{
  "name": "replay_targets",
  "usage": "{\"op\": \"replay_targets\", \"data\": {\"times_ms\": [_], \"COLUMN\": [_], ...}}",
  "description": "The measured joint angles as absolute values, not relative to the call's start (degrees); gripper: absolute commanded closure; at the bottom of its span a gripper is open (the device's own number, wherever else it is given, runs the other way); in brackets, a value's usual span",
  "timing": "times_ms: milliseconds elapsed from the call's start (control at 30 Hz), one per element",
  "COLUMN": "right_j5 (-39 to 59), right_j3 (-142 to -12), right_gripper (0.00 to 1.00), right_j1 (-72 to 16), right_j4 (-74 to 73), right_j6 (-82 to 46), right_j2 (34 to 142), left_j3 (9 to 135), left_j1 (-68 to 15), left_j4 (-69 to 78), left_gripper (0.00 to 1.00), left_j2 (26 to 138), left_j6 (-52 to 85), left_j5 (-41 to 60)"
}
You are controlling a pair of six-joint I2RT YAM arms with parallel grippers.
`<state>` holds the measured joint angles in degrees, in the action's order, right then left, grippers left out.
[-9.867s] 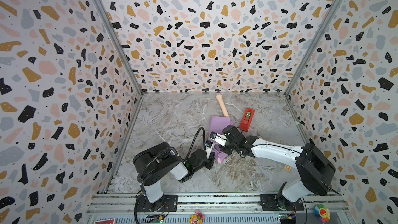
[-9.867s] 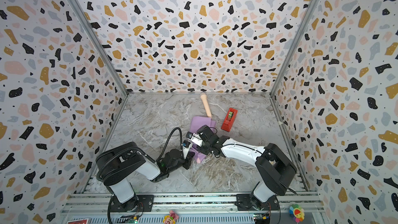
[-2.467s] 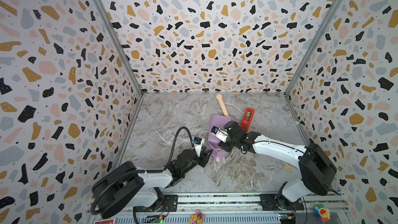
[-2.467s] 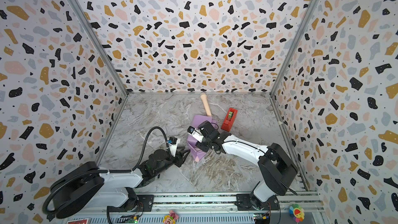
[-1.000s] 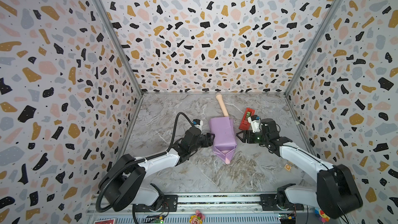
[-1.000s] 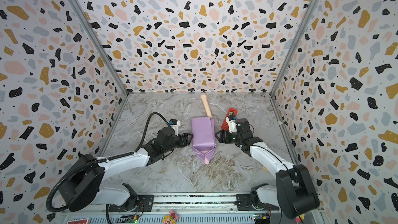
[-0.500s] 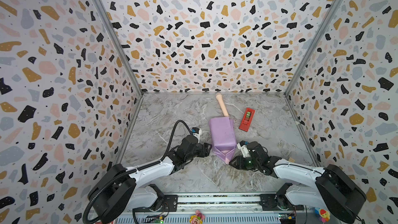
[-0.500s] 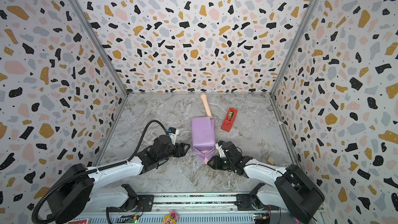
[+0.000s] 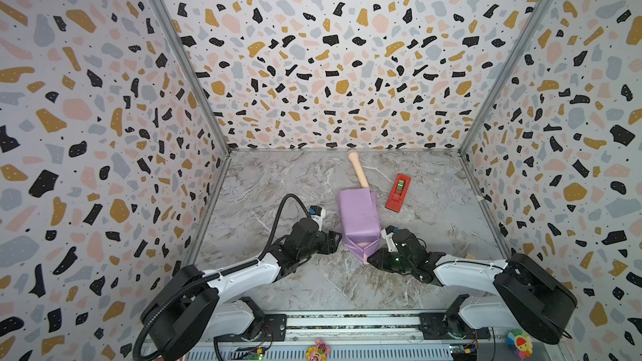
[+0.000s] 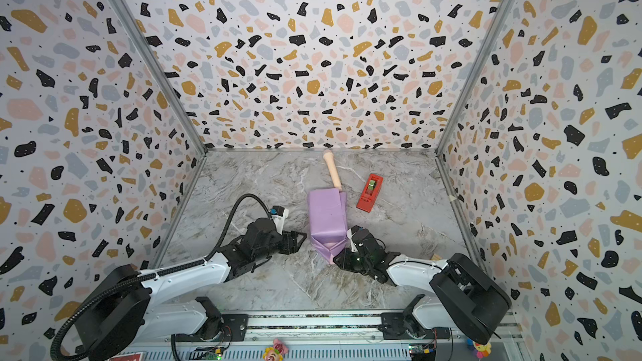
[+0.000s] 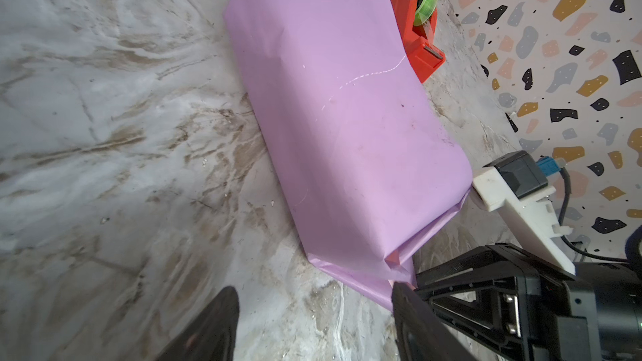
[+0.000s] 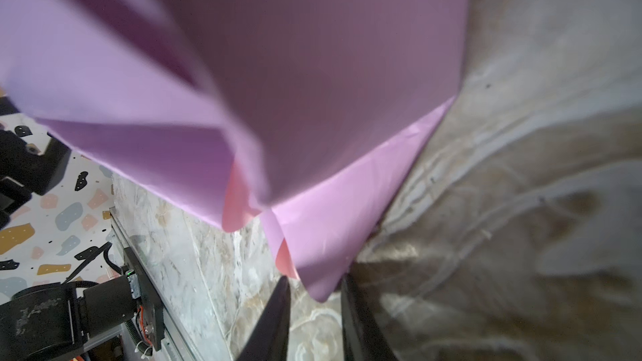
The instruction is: Wrap the gift box in paper
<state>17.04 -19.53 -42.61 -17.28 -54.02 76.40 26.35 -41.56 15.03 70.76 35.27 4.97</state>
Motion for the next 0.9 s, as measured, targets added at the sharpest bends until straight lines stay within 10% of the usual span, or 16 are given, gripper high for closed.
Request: {"op": "replay_targets", "data": {"times_ms": [900], "right_j5": [13.3], "right_j3": [-18.8], "right_gripper": [1.0], "right_j1": [-43.3], "right_j4": [-18.0], "right_j6": [-55.7], "right_j2": [73.6], "left_j3": [22.7], "left_j1": [-58.8], "left_j4": [30.2], "left_gripper": [0.52], "left_j2": [78.8], "left_j6": [7.2], "left_j5": [1.0]}}
